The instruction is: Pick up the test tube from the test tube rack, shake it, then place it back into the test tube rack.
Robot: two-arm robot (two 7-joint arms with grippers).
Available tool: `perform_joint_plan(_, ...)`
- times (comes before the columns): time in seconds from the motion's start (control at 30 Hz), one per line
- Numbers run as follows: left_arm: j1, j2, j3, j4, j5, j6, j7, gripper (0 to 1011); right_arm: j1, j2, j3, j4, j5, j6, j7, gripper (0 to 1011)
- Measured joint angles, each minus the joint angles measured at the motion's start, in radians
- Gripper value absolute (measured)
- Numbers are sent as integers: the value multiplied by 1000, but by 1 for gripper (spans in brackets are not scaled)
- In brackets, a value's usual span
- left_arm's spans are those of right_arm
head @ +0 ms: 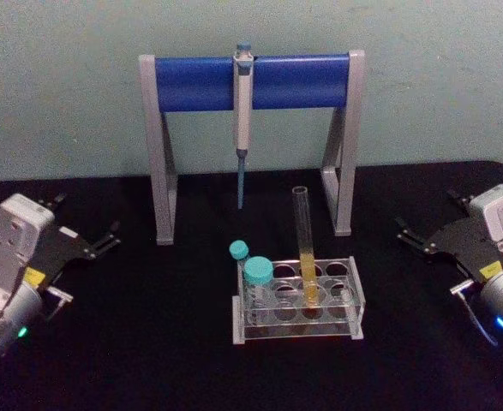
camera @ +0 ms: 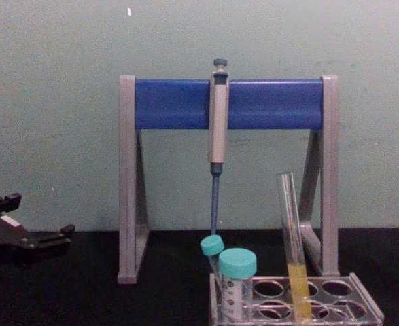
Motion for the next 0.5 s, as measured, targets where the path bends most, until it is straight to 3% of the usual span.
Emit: perform_joint_plan(0.5,0,0,0,0,0,0,0,1001,0,0,0,0,0,0,0,1000)
